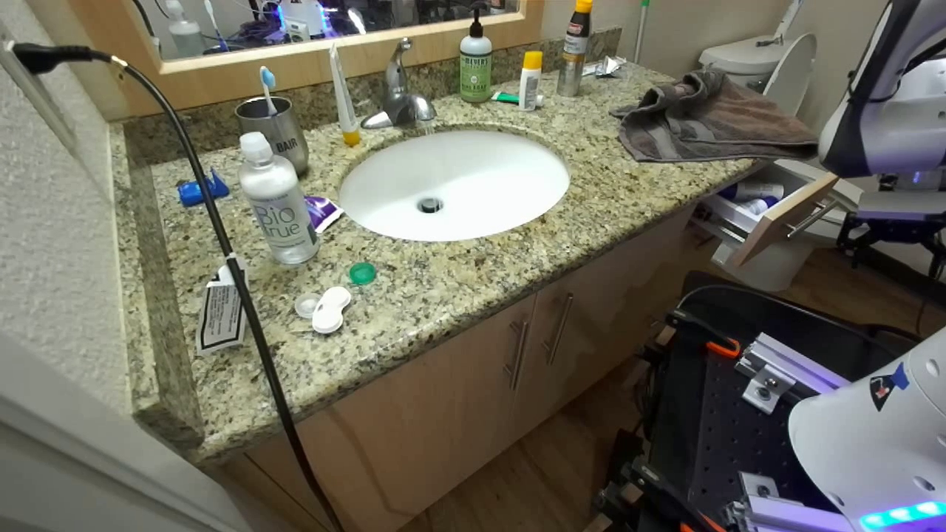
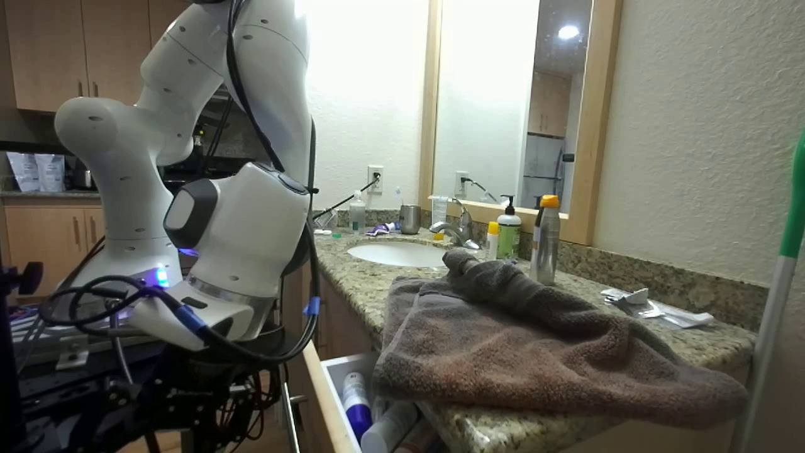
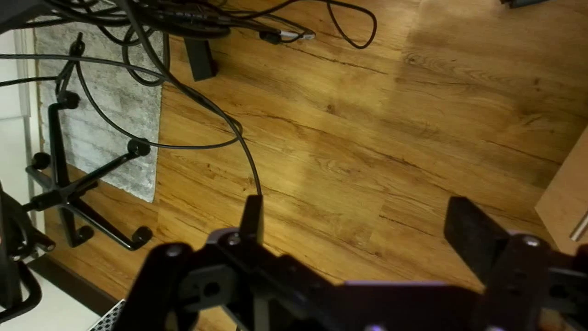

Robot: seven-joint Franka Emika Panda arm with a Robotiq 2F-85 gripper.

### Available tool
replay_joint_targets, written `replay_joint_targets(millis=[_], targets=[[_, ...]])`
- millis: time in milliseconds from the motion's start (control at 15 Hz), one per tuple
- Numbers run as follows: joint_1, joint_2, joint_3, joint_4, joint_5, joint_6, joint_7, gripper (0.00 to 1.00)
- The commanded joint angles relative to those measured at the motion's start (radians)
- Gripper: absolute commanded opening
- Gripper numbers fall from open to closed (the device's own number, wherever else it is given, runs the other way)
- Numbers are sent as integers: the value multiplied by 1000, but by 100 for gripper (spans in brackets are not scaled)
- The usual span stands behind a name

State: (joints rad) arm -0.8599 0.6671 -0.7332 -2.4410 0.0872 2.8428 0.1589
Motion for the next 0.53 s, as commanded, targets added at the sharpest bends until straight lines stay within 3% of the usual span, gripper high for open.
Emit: replay_joint_targets(millis=[0,200,400,467], targets=[[-17,-61,-13,1,10,-17,-25,100],[-56,-206,-49,-9,11,-50,-78,100],[-52,-347,-140,11,-19,-155,-107,100],[-39,-231,-104,14,-8,-74,-61,100]])
